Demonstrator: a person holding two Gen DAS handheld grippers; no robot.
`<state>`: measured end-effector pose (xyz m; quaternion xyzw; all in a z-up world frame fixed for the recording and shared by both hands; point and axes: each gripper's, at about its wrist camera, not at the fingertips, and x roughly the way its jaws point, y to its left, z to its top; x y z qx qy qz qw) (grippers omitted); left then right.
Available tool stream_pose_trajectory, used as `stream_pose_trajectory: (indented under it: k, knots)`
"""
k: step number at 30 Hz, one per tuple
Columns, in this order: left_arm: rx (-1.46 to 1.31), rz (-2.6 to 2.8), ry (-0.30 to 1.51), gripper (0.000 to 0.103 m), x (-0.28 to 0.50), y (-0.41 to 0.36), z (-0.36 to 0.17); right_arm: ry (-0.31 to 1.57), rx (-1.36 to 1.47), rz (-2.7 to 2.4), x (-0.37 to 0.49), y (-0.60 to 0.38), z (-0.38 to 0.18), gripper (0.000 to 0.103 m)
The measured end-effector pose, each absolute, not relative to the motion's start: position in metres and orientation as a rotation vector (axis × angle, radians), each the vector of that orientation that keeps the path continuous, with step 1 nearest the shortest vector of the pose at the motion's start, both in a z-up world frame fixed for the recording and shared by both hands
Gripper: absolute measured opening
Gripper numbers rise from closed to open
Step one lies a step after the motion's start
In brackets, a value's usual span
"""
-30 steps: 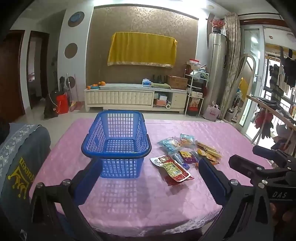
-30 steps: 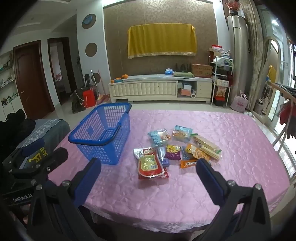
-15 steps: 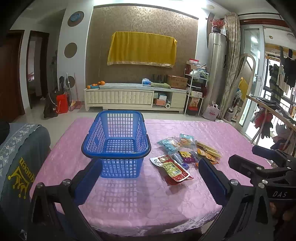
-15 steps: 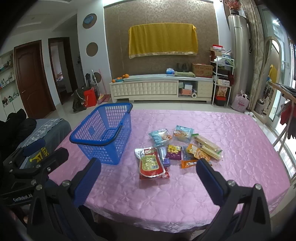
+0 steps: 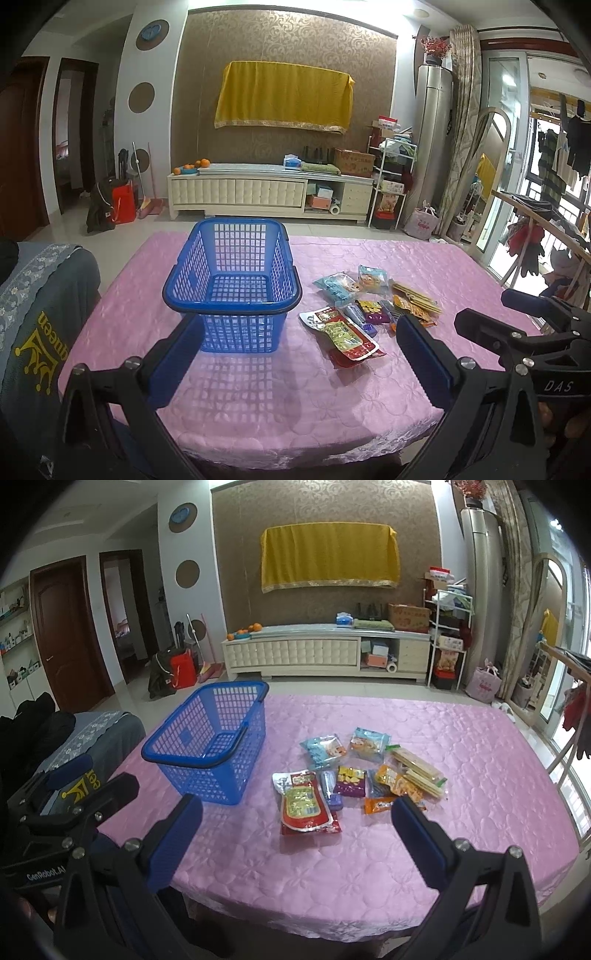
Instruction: Organize snacks
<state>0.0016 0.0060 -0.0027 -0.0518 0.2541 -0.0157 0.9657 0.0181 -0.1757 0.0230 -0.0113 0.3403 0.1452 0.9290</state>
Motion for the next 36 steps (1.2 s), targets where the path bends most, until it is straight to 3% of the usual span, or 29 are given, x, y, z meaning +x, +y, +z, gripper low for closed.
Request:
stream_pose_trajectory:
  k: [36]
  knots:
    - [-0.150, -0.027, 0.522, 0.103, 0.0004, 0.0107, -0.0005, 0.716, -0.026, 0.339, 0.0218, -0.1727, 0.0237, 0.103]
